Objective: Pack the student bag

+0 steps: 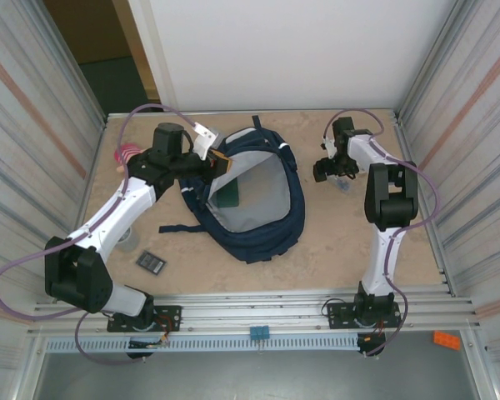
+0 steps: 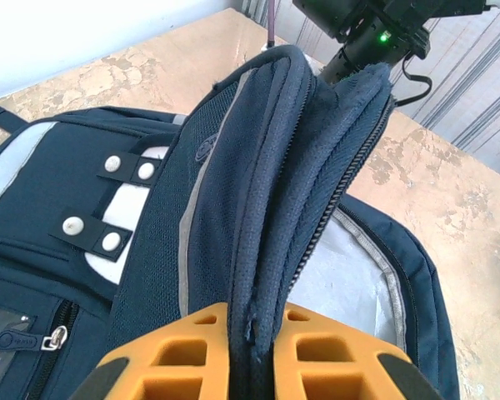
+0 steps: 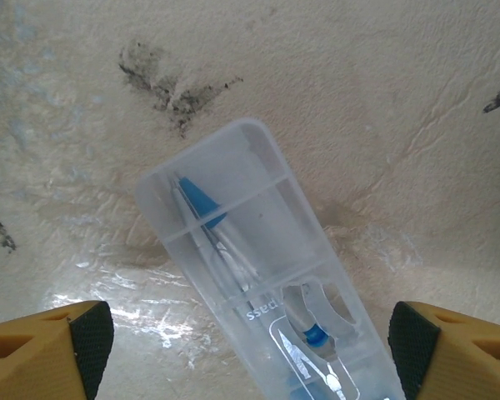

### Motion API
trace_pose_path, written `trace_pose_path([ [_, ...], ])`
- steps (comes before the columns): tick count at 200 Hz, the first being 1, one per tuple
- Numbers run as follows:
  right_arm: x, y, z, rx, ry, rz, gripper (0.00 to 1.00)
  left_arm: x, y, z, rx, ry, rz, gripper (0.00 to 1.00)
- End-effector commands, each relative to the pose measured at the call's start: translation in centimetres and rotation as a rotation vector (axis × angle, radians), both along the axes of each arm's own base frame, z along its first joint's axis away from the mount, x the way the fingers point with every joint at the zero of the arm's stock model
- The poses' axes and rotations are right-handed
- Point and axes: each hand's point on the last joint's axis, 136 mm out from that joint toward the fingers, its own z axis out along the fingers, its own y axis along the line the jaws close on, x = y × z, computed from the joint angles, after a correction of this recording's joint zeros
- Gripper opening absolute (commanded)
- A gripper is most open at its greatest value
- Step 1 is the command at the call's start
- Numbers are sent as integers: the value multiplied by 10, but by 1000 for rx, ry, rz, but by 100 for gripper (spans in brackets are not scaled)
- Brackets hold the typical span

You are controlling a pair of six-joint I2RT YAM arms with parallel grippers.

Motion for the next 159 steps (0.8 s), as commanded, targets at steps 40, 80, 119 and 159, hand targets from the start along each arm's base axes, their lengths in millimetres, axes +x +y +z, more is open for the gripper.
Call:
trace_pose_path([
  [40, -34, 12, -2, 85, 179, 14, 80, 3, 6, 50, -65, -100, 35, 5],
  [80, -51, 20, 7, 111, 197, -22, 77, 0, 6, 52, -74, -107, 33, 5],
  [119, -42, 11, 22, 76, 108, -55, 84, -4, 8, 54, -79, -115, 34, 5],
  [159, -30, 12, 14, 118, 79, -115, 84, -6, 9, 54, -87, -123, 42, 5],
])
